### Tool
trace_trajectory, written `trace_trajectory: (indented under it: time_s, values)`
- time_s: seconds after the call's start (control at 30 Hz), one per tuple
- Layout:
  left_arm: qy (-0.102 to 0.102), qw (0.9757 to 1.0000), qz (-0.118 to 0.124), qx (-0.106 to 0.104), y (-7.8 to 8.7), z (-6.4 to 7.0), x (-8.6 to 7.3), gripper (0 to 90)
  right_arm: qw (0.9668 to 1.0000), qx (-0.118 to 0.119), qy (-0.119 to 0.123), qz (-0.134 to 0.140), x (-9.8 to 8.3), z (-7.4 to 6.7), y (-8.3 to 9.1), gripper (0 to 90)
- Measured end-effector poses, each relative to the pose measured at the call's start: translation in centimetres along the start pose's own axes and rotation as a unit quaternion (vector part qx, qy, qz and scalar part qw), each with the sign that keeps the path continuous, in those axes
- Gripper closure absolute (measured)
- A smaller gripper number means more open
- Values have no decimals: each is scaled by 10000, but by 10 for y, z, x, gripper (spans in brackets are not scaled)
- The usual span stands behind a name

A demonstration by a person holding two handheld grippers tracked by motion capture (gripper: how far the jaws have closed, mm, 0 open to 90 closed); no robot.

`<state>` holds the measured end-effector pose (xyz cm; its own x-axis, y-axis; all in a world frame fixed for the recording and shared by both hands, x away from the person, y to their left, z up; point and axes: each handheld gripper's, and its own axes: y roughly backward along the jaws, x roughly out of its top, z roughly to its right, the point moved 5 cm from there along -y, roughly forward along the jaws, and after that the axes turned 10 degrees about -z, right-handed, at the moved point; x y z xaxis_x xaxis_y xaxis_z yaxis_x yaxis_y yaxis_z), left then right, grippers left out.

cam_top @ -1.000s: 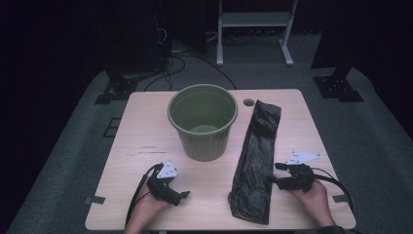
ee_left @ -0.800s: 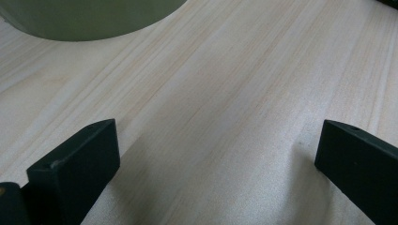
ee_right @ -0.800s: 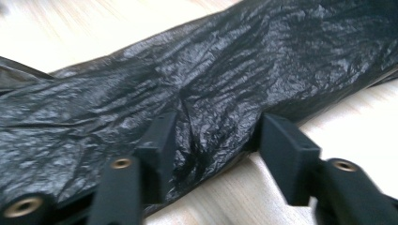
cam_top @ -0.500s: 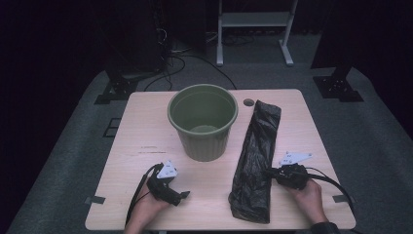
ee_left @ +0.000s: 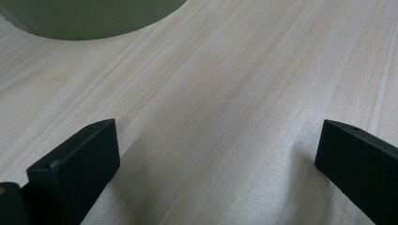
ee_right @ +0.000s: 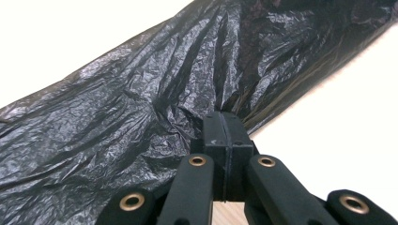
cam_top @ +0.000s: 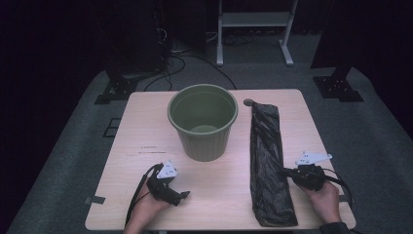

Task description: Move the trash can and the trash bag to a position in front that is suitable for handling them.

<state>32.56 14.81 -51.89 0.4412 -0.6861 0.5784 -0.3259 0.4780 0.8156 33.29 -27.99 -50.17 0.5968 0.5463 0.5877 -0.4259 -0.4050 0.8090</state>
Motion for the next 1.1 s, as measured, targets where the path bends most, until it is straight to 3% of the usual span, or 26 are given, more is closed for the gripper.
trace_trajectory:
  time_s: [0.1, 0.2, 0.27, 0.5, 0.6, 0.77, 0.87, 0.9, 0.93, 0.97, 1.0, 1.1]
  values:
    - [44, 10000, -5, 41, 2, 0, -2, 0, 10000, -77, 19, -29, -6, 4, 3, 900]
    - [54, 10000, -2, 43, 2, 1, -3, 0, 9999, 40, -126, 5, -16, 12, 7, 900]
    - [15, 10000, -6, 25, 3, 0, -4, 0, 10000, 32, -70, -45, -20, 13, 8, 900]
    - [26, 10000, -16, 29, 5, -4, -7, 0, 9999, -145, -83, -31, -33, 14, 24, 900]
    - [27, 10000, -12, 39, 5, -5, -7, 0, 9992, -258, -284, -60, -43, 21, 27, 900]
    - [34, 10000, 0, 35, 7, -4, -9, 0, 9987, -302, -417, -21, -56, 25, 32, 898]
    - [31, 10000, -10, 42, 7, -4, -10, 0, 9980, -370, -514, 43, -59, 26, 36, 846]
    - [40, 10000, -7, 43, 7, -4, -10, 0, 9974, -417, -580, 93, -61, 28, 38, 779]
    - [43, 10000, 2, 41, 8, -3, -11, 0, 9960, -490, -698, 253, -61, 29, 45, 657]
    - [40, 10000, 4, 36, 8, -3, -11, 0, 9960, -490, -698, 253, -61, 29, 45, 657]
    - [40, 10000, 6, 39, 8, -3, -11, 0, 9954, -463, -699, 470, -55, 26, 52, 547]
    - [41, 10000, 7, 39, 8, -3, -11, 0, 9954, -374, -698, 543, -45, 23, 55, 474]
